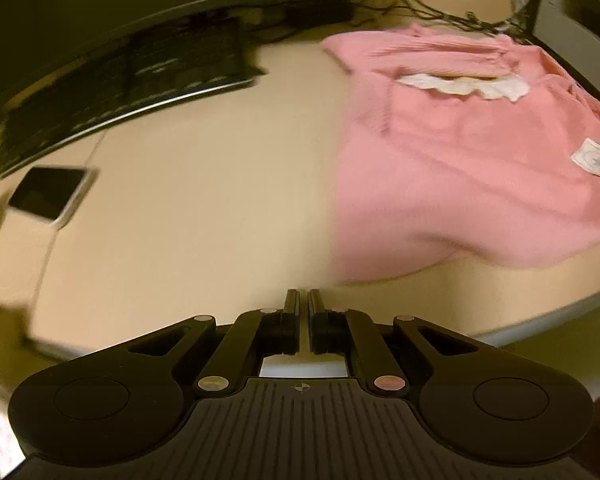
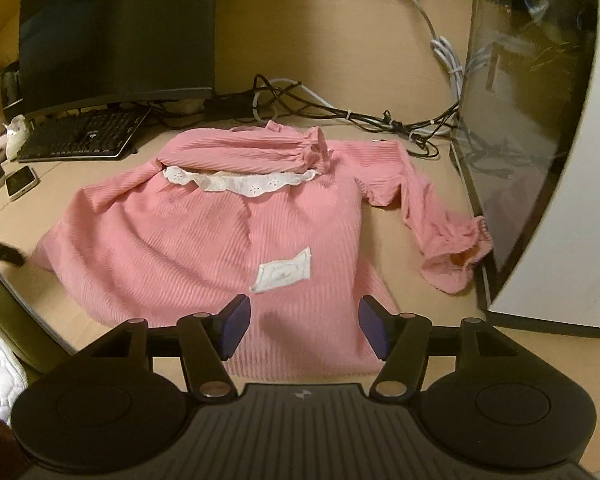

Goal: Fold clothes

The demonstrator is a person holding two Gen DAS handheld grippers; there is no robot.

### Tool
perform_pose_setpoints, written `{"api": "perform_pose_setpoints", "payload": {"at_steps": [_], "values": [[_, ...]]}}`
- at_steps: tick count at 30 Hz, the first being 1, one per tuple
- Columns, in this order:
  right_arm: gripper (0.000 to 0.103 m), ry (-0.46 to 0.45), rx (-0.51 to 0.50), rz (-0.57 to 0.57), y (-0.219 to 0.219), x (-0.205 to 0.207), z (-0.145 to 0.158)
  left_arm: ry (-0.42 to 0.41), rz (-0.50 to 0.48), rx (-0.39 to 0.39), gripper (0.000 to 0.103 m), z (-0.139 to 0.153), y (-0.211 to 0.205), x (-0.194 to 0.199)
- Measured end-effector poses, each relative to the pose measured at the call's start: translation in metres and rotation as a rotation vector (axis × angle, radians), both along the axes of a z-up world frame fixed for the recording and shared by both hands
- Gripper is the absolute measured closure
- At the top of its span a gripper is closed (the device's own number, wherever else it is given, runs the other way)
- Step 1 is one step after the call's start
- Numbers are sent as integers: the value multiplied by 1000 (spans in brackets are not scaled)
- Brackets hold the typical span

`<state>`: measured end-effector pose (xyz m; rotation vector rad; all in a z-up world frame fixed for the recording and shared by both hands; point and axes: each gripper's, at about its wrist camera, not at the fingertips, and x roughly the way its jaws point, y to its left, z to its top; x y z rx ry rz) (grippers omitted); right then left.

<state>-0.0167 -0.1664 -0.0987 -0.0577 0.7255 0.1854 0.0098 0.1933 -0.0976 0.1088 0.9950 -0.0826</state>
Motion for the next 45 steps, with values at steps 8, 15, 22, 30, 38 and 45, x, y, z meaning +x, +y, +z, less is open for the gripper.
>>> {"api": "perform_pose_setpoints", "payload": {"at_steps": [8, 15, 22, 30, 38, 45], "values": [[42, 9, 126, -57, 42, 57, -7, -127, -142, -411, 47, 56, 3, 47], [42, -39, 85, -172, 67, 104, 10, -106, -378, -447, 17, 30, -73, 102], [52, -23, 53, -334, 26, 124, 30, -23, -346, -404, 17, -17, -75, 118], [52, 36, -504, -261, 10, 122, -25, 18, -304, -439, 16, -17, -59, 123], [52, 180, -757, 17, 14, 149, -45, 13, -296, -489, 4, -17, -61, 126], [96, 339, -473, -93, -21, 217, -33, 7, -259, -505, 3, -17, -64, 126]]}}
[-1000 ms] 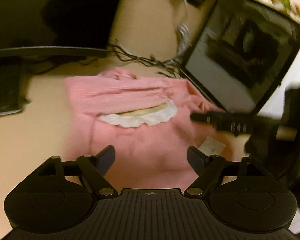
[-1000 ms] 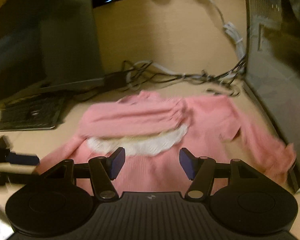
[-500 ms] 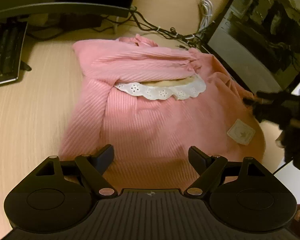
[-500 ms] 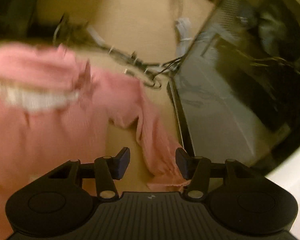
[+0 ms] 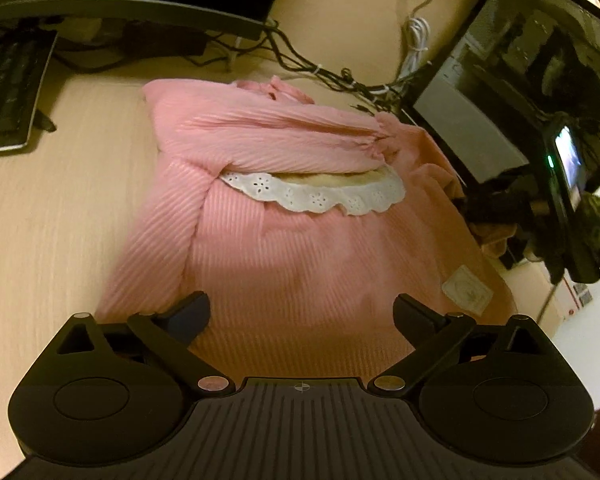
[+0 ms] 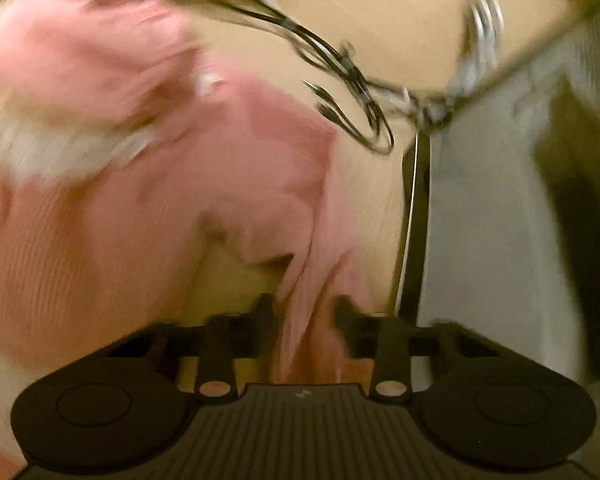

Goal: Fold clothes

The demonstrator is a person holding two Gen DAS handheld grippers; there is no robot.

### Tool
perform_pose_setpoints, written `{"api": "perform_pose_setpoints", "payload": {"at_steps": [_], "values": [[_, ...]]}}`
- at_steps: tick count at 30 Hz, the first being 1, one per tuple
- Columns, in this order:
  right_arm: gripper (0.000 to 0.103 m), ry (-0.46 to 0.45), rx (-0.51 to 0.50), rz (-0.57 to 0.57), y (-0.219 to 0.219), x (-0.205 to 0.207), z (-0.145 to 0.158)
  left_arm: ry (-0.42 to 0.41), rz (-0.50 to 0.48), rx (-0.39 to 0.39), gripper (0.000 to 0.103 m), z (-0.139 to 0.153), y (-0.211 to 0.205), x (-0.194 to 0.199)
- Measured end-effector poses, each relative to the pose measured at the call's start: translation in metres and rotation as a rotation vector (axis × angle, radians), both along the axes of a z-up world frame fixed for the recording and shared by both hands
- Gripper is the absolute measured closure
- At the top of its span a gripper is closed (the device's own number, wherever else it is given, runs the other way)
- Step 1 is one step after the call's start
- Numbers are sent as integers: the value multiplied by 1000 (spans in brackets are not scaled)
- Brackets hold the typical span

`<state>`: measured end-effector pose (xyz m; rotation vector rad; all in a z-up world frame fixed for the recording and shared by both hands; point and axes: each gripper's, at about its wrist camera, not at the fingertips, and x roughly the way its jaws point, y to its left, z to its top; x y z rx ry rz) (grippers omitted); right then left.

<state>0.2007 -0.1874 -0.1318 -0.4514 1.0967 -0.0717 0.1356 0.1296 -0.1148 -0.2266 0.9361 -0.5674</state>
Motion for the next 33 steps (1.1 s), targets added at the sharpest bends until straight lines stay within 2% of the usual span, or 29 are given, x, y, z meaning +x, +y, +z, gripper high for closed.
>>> {"api": "perform_pose_setpoints", "payload": {"at_steps": [3, 6, 8, 10, 12, 14, 15, 18, 20, 21, 25, 27, 29, 31, 33], "values": [[98, -2, 221, -100, -18, 10, 20, 25, 18, -13, 3, 4, 5, 1], [98, -117, 521, -161, -28, 7, 76, 22, 36, -29, 3, 12, 15, -2], [98, -182, 694, -137, -20, 8, 114, 28, 41, -64, 3, 17, 21, -1], [98, -212, 848, -90, 0, 14, 139, 22, 34, -91, 3, 24, 22, 3], [97, -226, 993, -49, 21, 25, 151, 0, 18, -96, 3, 32, 17, 6], [97, -245, 1090, -24, 42, 36, 153, -17, -3, -97, 3, 39, 11, 9], [93, -263, 1117, -14, 51, 40, 154, -24, -16, -95, 3, 43, 8, 10], [82, -314, 1111, 24, 67, 40, 159, -46, -46, -83, 3, 50, 1, 13], [75, -339, 1066, 49, 70, 32, 162, -50, -52, -85, 3, 53, -1, 15], [70, -351, 1028, 52, 67, 28, 160, -48, -52, -88, 3, 54, -1, 16], [64, -388, 826, 51, 54, 11, 140, -13, 1, -114, 3, 51, 2, 31], [63, -367, 711, 64, 50, -1, 115, 12, 51, -132, 3, 50, 5, 41], [63, -300, 630, 91, 51, -21, 82, 37, 106, -159, 4, 49, 10, 53], [64, -202, 590, 109, 55, -46, 45, 77, 161, -190, 5, 45, 15, 66], [64, -129, 586, 58, 49, -72, 12, 115, 207, -214, 5, 41, 16, 78]]}}
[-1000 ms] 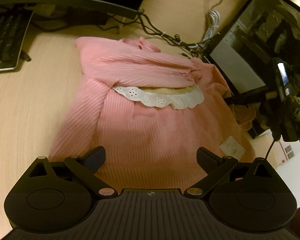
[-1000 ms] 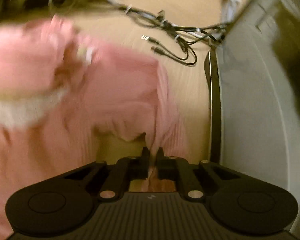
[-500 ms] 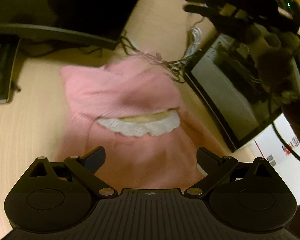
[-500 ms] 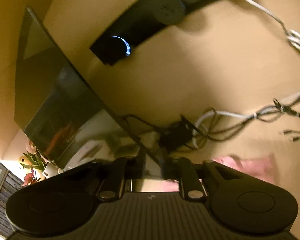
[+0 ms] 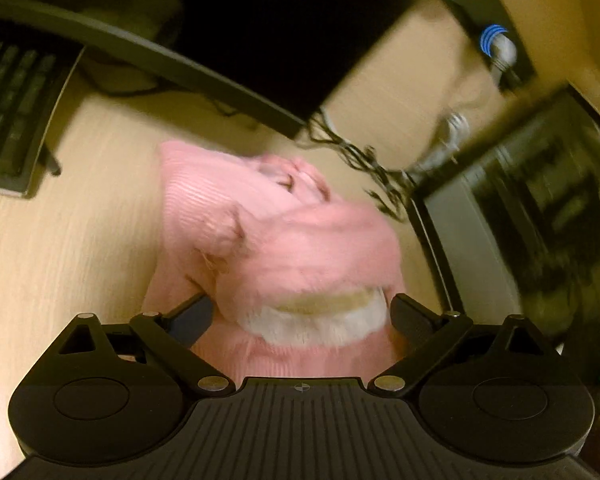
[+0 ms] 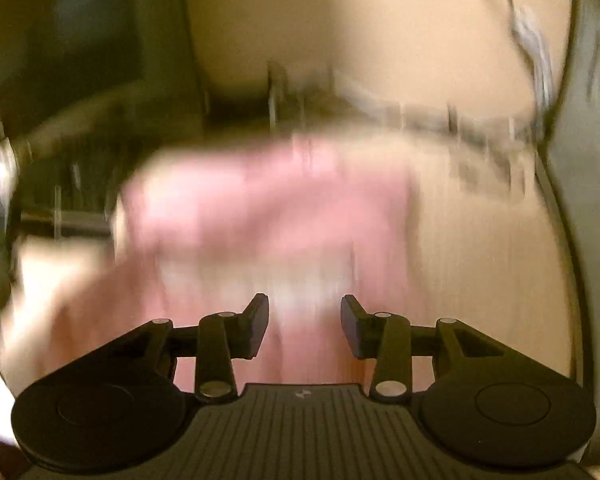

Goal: Fold clothes

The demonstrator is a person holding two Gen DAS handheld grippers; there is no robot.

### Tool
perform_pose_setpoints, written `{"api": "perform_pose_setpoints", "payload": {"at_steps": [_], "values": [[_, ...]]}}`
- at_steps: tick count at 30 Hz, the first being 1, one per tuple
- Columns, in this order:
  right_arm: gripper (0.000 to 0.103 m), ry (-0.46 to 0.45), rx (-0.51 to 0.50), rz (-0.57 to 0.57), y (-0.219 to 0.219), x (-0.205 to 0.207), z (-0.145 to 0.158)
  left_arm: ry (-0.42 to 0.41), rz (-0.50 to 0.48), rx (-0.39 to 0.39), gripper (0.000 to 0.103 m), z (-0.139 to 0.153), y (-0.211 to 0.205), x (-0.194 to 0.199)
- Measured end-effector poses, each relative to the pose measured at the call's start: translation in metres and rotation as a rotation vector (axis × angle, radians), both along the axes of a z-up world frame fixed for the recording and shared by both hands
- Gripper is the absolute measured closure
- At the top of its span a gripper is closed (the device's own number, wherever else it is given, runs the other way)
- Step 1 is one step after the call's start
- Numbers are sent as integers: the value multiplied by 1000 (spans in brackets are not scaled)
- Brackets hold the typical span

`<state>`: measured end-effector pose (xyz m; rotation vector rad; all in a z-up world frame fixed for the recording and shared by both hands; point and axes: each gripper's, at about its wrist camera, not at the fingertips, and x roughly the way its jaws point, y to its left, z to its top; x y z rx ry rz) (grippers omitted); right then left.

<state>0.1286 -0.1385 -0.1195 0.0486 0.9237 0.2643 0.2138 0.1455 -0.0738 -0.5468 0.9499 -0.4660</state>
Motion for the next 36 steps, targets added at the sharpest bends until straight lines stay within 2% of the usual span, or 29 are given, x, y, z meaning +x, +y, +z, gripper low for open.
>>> {"api": "perform_pose_setpoints", "payload": {"at_steps": [2, 4, 5, 6, 7, 8, 9, 10, 14, 15, 16, 18, 20, 22, 25, 28, 30, 31, 32, 34, 36], "values": [[61, 61, 16, -44, -9, -22, -24, 28, 27, -9, 9, -3, -2, 11], [61, 58, 50, -63, -15, -32, -27, 44, 33, 9, 18, -5, -10, 22], [61, 56, 67, -73, -18, -37, -28, 52, 34, 21, 27, -7, -15, 27], [61, 54, 84, -82, -21, -42, -29, 61, 32, 37, 43, -10, -20, 33], [61, 54, 94, -84, -23, -45, -28, 61, 28, 57, 52, -10, -25, 38], [61, 57, 95, -78, -22, -44, -27, 42, 30, 74, 79, -7, -27, 42], [61, 60, 94, -74, -20, -41, -26, 23, 31, 91, 88, -3, -29, 46], [60, 59, 90, -69, -19, -39, -24, -29, 29, 115, 88, 5, -30, 47], [60, 15, 68, -33, -23, -38, -1, -416, -6, 260, 87, 61, -30, 27], [59, -4, 66, -19, -24, -38, 7, -444, -19, 309, 79, 63, -29, 26], [58, -27, 62, -5, -22, -34, 15, -431, -36, 346, 73, 58, -26, 29], [50, -78, 50, 23, -19, -24, 28, -361, -55, 395, 48, 41, -17, 34], [40, -129, 38, 44, -18, -13, 41, -263, -41, 442, 46, 20, -3, 35], [38, -169, 25, 53, -16, -1, 52, -201, 22, 454, 42, 11, 14, 29], [38, -219, 29, 53, -12, 23, 63, -187, 72, 357, 42, 18, 30, 18], [39, -248, 72, 63, -5, 51, 63, -251, -2, 222, 42, 32, 19, 12], [46, -222, 109, 55, 1, 74, 50, -263, -46, 186, 35, 30, 0, 18], [47, -197, 116, 46, 3, 86, 40, -252, -55, 202, 33, 24, -9, 24], [48, -168, 109, 39, 6, 96, 29, -222, -50, 260, 34, 14, -17, 31], [49, -113, 66, 35, 10, 108, 7, -157, -37, 367, 40, -7, -30, 44], [50, -102, 39, 50, 10, 107, -1, -88, -15, 427, 43, -24, -29, 52]]}}
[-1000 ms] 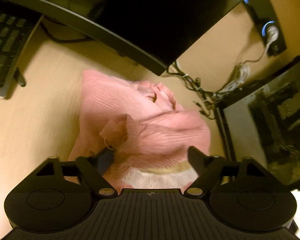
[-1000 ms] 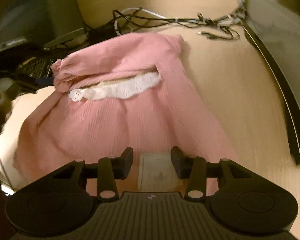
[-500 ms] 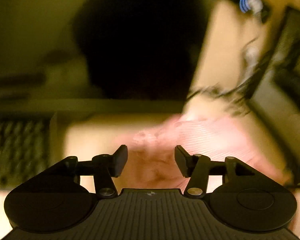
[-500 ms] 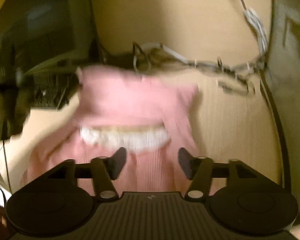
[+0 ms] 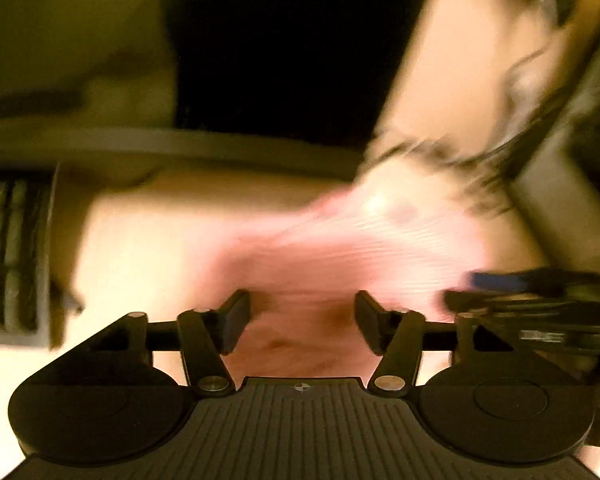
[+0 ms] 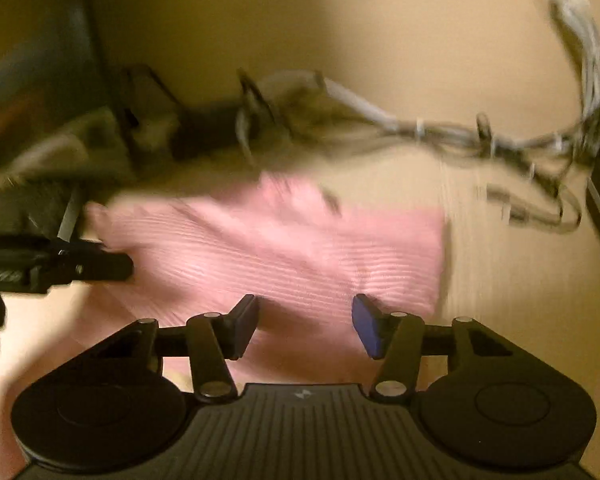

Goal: Fold clothes

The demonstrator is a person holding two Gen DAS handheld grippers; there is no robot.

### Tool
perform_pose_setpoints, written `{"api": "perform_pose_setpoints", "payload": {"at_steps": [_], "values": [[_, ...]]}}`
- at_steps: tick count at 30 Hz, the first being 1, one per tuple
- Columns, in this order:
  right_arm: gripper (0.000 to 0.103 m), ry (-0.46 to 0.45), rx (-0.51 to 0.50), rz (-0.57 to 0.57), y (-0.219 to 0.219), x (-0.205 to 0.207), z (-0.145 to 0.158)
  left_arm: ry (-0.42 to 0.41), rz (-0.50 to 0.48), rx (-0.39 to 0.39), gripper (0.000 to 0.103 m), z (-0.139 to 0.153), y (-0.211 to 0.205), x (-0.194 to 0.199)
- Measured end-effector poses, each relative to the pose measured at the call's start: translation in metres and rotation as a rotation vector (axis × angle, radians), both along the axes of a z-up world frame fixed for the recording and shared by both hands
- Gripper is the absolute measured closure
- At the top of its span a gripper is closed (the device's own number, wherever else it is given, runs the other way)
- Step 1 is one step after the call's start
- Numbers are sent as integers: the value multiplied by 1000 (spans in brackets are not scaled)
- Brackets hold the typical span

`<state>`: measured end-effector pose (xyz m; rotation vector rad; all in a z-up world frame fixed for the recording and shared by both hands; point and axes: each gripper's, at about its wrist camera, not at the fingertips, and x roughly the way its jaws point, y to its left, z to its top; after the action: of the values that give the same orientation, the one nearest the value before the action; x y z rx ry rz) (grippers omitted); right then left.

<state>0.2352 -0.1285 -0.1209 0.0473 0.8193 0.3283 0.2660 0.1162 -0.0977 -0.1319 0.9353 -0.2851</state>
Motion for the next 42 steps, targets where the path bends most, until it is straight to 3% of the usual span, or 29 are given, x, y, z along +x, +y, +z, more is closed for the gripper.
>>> {"api": "perform_pose_setpoints", "payload": {"at_steps": [5, 11, 14, 17, 21, 25, 31, 36, 37, 38, 39, 40, 41, 42], "values": [[50, -4, -22, 26, -6, -6, 2, 9, 6, -25, 41, -2, 8, -2], [50, -32, 22, -15, -17, -8, 11, 4, 13, -33, 36, 6, 3, -2], [49, 48, -40, -13, -17, -2, -7, 4, 13, -60, 30, 10, 17, -14], [48, 30, -86, 4, -17, -13, -1, 22, 1, -71, 27, 11, 31, -35], [38, 4, -97, -7, -41, -45, 20, 81, -21, -84, 24, 7, 55, -75], [37, 36, -118, -89, -77, -88, 23, 133, -35, -112, 23, 0, 71, -124], [34, 110, -67, -263, -109, -145, 0, 95, -92, -114, 21, 2, 70, -166], [30, 91, -51, -338, -99, -180, -10, 54, -140, -20, 29, 5, 48, -179], [34, 84, -37, -352, -98, -187, -10, 39, -154, 5, 35, 5, 43, -184], [47, 78, -23, -365, -97, -194, -9, 23, -166, 31, 48, 5, 37, -187], [67, 74, -12, -384, -95, -200, -8, 6, -175, 59, 71, 5, 31, -190], [77, 74, -2, -411, -93, -203, -7, -8, -180, 86, 82, 5, 27, -192], [89, 66, 2, -431, -90, -205, -3, -24, -184, 109, 89, 8, 23, -193], [96, 49, 1, -443, -86, -206, 3, -51, -196, 130, 89, 13, 18, -195]]}}
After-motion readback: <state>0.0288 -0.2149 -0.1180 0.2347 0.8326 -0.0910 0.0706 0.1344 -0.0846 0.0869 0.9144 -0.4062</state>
